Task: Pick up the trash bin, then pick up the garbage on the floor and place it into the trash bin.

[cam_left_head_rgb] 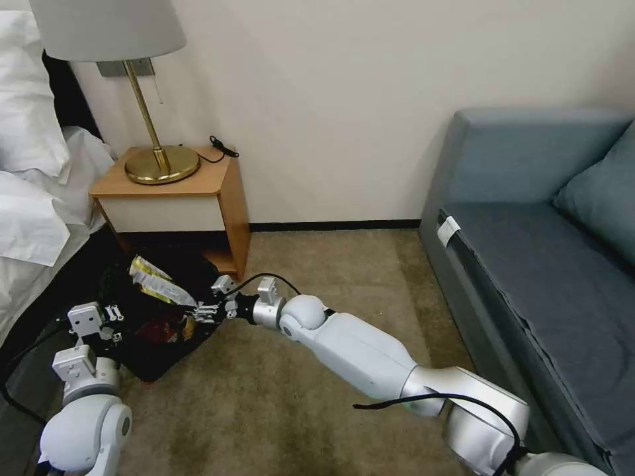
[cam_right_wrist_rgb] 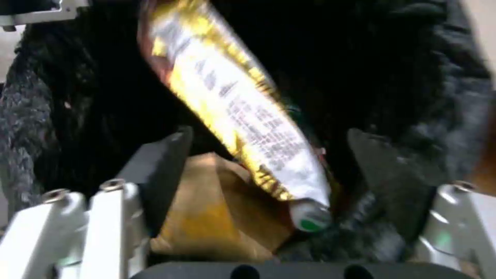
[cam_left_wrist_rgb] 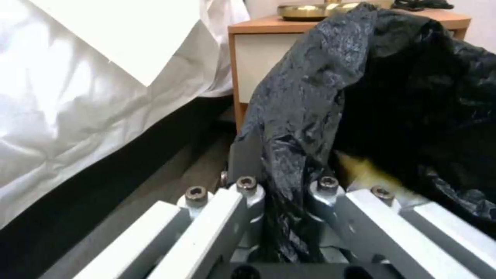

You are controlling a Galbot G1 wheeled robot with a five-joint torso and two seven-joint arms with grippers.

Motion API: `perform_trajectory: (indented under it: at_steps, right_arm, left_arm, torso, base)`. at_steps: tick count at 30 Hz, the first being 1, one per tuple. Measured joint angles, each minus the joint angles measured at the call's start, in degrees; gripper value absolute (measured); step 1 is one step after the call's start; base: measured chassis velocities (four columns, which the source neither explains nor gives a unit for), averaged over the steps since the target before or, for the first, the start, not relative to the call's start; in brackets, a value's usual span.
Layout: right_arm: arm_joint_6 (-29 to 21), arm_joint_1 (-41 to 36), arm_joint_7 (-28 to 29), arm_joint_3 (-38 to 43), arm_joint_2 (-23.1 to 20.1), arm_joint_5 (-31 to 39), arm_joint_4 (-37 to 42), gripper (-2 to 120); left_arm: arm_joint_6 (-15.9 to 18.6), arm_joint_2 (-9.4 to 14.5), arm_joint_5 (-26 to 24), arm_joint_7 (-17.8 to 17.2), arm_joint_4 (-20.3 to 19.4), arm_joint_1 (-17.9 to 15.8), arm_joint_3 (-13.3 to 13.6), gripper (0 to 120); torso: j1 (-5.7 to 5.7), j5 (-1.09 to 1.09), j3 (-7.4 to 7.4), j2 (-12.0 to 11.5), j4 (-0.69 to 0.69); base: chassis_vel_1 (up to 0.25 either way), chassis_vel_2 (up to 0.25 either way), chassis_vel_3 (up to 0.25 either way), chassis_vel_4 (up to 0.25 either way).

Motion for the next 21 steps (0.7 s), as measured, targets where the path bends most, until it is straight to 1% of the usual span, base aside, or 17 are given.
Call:
perform_trajectory:
  at_steps: [2,3,5,6,7,9,10,11,12,14,15,17,18,19,20,21]
  right_arm:
    - [0.01,0.01,0.75,0.87,-0.93,-0.09,1.08,91]
    - [0.01,0.01,0.75,0.87,-0.93,-0.09,1.08,91]
    - [-0.43,0.18,2.73,2.31,-2.27,0.11,2.96,99]
    - [-1.04,0.24,4.7,3.53,-3.16,0.23,4.24,99]
    - [-1.04,0.24,4.7,3.53,-3.16,0.23,4.24,99]
    - [-1.72,0.26,7.63,5.64,-4.34,0.35,5.73,100]
    - [-2.24,0.26,9.9,7.4,-5.19,0.42,6.71,100]
    - [-2.24,0.26,9.9,7.4,-5.19,0.42,6.71,100]
    - [-2.86,0.2,12.14,9.09,-6.03,0.73,7.69,100]
    - [-4.21,-0.46,16.46,13.45,-7.85,1.61,9.85,100]
    - [-4.21,-0.46,16.46,13.45,-7.85,1.61,9.85,100]
    - [-4.91,-1.92,18.52,18.44,-9.55,1.83,12.04,100]
    - [-5.22,-2.84,19.14,20.73,-10.36,2.03,13.16,100]
    - [-5.22,-2.84,19.14,20.73,-10.36,2.03,13.16,100]
    - [-5.39,-3.62,19.5,22.46,-11.02,2.18,13.98,100]
    - [-5.52,-4.53,19.67,24.19,-11.76,2.23,14.85,100]
  left_arm:
    - [0.0,0.03,-0.33,-0.35,0.37,-0.12,-0.11,4]
    - [0.0,0.03,-0.33,-0.35,0.37,-0.12,-0.11,4]
    - [-0.01,0.16,-0.89,-0.76,0.58,-0.16,-0.29,4]
    - [0.0,0.24,-1.47,-1.05,0.6,-0.21,-0.44,4]
    - [0.0,0.24,-1.47,-1.05,0.6,-0.21,-0.44,4]
    - [0.37,0.3,-3.49,-1.72,0.46,-0.35,-0.53,4]
    - [1.0,0.3,-5.89,-2.5,0.08,-0.46,-0.54,4]
    - [1.0,0.3,-5.89,-2.5,0.08,-0.46,-0.54,4]
    - [1.65,0.25,-8.27,-3.41,-0.25,-0.58,-0.54,4]
    - [3.53,-0.3,-16.07,-6.79,-0.7,-0.94,-0.24,4]
    - [3.53,-0.3,-16.07,-6.79,-0.7,-0.94,-0.24,4]
    - [4.95,-1.23,-23.53,-10.45,-0.59,-1.12,0.2,4]
    - [5.31,-1.6,-26.18,-12.04,-0.38,-1.21,0.29,4]
    - [5.31,-1.6,-26.18,-12.04,-0.38,-1.21,0.29,4]
    - [5.53,-1.94,-28.24,-13.53,-0.12,-1.32,0.33,4]
    - [5.56,-2.23,-29.86,-14.71,0.24,-1.47,0.37,4]
  torso:
    - [0.0,0.0,0.0,0.0,0.0]
    - [0.0,0.0,0.0,0.0,0.0]
    - [0.0,0.0,0.0,0.0,0.01]
    - [0.0,0.0,0.0,0.0,0.01]
    - [0.0,0.0,0.0,0.0,0.01]
    - [0.0,0.0,0.0,0.0,0.0]
    - [0.0,0.0,0.0,0.0,0.01]
    - [0.0,0.0,0.0,0.0,0.01]
    - [0.0,0.01,0.0,0.0,0.0]
    - [0.0,0.02,0.0,0.0,-0.01]
    - [0.0,0.02,0.0,0.0,-0.01]
    - [0.0,0.0,0.0,0.0,0.0]
    - [0.0,0.01,0.0,0.0,0.0]
    - [0.0,0.01,0.0,0.0,0.0]
    - [0.0,0.01,0.0,0.0,-0.02]
    - [0.0,0.01,0.0,0.0,-0.01]
  base:
    - [0.0,0.0,0.0,0.0]
    - [0.0,0.0,0.0,0.0]
    - [0.0,0.0,0.0,0.0]
    - [0.0,0.0,0.0,0.0]
    - [0.0,0.0,0.0,0.0]
    - [0.0,0.0,0.0,0.0]
    - [0.0,0.0,0.0,0.0]
    - [0.0,0.0,0.0,0.0]
    - [0.0,0.0,0.0,0.0]
    - [0.0,0.0,0.0,0.0]
    - [0.0,0.0,0.0,0.0]
    - [0.0,0.0,0.0,0.0]
    - [0.0,0.0,0.0,0.0]
    - [0.0,0.0,0.0,0.0]
    - [0.0,0.0,0.0,0.0]
    - [0.0,0.0,0.0,0.0]
